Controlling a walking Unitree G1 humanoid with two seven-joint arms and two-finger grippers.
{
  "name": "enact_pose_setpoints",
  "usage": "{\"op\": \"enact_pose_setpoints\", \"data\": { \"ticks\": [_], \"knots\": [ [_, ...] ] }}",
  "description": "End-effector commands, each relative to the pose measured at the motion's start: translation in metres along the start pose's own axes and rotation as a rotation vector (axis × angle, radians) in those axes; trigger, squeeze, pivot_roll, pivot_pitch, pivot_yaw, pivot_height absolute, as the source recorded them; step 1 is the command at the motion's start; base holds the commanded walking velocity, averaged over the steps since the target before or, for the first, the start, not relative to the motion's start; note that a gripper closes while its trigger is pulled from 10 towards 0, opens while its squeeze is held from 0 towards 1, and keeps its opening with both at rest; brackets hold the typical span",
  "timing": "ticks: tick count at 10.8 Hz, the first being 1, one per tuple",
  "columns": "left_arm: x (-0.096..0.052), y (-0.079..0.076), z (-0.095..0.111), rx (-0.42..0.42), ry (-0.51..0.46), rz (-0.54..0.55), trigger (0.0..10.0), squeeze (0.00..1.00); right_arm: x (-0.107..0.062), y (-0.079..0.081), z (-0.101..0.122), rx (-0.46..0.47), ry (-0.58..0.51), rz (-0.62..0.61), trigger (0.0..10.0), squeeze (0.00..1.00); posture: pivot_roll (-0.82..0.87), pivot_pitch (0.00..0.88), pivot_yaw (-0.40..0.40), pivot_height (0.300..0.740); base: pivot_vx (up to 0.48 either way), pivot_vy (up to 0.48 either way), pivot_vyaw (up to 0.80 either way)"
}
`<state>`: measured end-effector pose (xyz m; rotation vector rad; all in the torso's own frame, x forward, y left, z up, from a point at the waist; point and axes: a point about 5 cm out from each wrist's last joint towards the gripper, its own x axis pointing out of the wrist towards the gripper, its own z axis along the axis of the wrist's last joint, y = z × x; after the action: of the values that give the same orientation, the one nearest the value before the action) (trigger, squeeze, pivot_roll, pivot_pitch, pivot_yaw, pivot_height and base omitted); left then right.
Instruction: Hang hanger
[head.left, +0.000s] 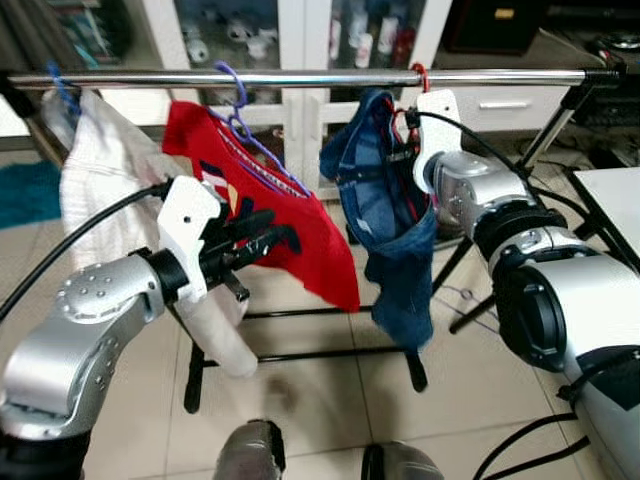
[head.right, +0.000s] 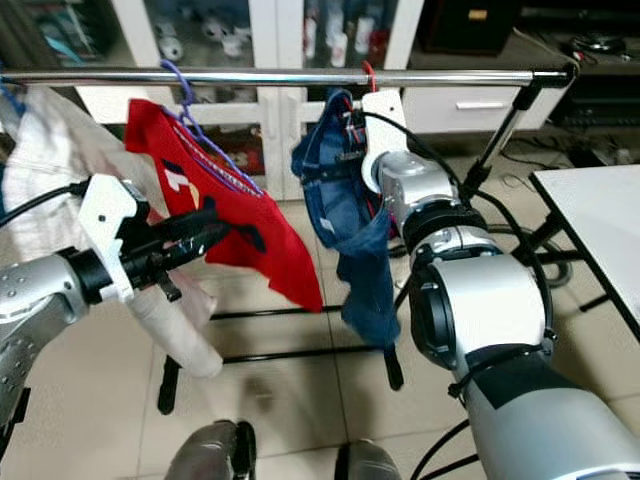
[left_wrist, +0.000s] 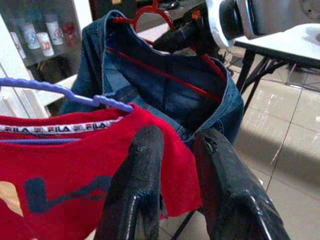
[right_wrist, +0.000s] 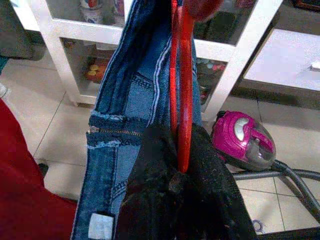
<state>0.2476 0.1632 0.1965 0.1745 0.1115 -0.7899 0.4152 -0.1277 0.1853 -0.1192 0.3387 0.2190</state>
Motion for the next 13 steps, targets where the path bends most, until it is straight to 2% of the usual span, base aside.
{"op": "enact_pose_setpoints", "data": {
  "ticks": [1, 4, 5, 6, 7, 8, 10, 11, 12, 13],
  "knots": [
    [-0.005, -0.001, 0.002, -0.001, 0.004, 0.012, 10.0, 0.0, 0.0, 0.0, 0.007, 0.025, -0.027, 0.0, 10.0, 0.0, 0.13, 0.169, -0.034, 0.74, 0.0, 0.0, 0.0],
    [-0.007, -0.006, 0.0, -0.008, 0.029, 0.0, 10.0, 0.0, -0.001, 0.001, 0.013, 0.037, -0.043, 0.016, 10.0, 0.0, 0.13, 0.164, -0.031, 0.74, 0.0, 0.0, 0.0],
    [-0.005, -0.005, 0.001, -0.032, 0.029, 0.005, 10.0, 0.0, -0.002, -0.001, 0.016, 0.053, -0.06, 0.021, 10.0, 1.0, 0.13, 0.158, -0.03, 0.74, 0.0, 0.0, 0.0],
    [-0.003, -0.005, 0.0, -0.045, 0.024, 0.015, 10.0, 0.0, -0.002, -0.003, 0.018, 0.042, -0.075, 0.029, 10.0, 1.0, 0.12, 0.143, -0.022, 0.74, 0.0, 0.0, 0.0],
    [0.001, -0.004, -0.002, -0.054, 0.022, 0.02, 10.0, 0.0, -0.006, -0.009, 0.029, 0.089, -0.13, 0.079, 10.0, 1.0, 0.09, 0.117, -0.007, 0.74, 0.0, 0.0, 0.0],
    [0.002, -0.003, -0.002, -0.072, 0.014, 0.03, 10.0, 0.0, -0.008, -0.012, 0.035, 0.097, -0.16, 0.117, 10.0, 1.0, 0.08, 0.104, 0.003, 0.74, 0.0, 0.0, 0.0],
    [0.008, 0.006, -0.009, -0.052, 0.044, 0.079, 10.0, 0.0, -0.018, -0.027, 0.041, 0.15, -0.225, 0.28, 10.0, 1.0, 0.02, 0.035, 0.041, 0.74, 0.0, 0.0, 0.0],
    [0.011, 0.011, -0.014, -0.077, 0.052, 0.109, 10.0, 0.0, -0.025, -0.033, 0.034, 0.222, -0.238, 0.359, 10.0, 1.0, -0.01, 0.0, 0.061, 0.74, 0.0, 0.0, 0.0],
    [0.014, 0.014, -0.02, -0.066, 0.082, 0.136, 10.0, 0.0, -0.037, -0.032, 0.021, 0.278, -0.255, 0.381, 10.0, 1.0, -0.04, 0.0, 0.083, 0.74, 0.0, 0.0, 0.0],
    [0.017, 0.015, -0.026, -0.083, 0.096, 0.159, 10.0, 0.0, -0.05, -0.03, 0.006, 0.276, -0.26, 0.37, 10.0, 1.0, -0.06, 0.0, 0.098, 0.74, 0.0, 0.0, 0.0]
  ]
}}
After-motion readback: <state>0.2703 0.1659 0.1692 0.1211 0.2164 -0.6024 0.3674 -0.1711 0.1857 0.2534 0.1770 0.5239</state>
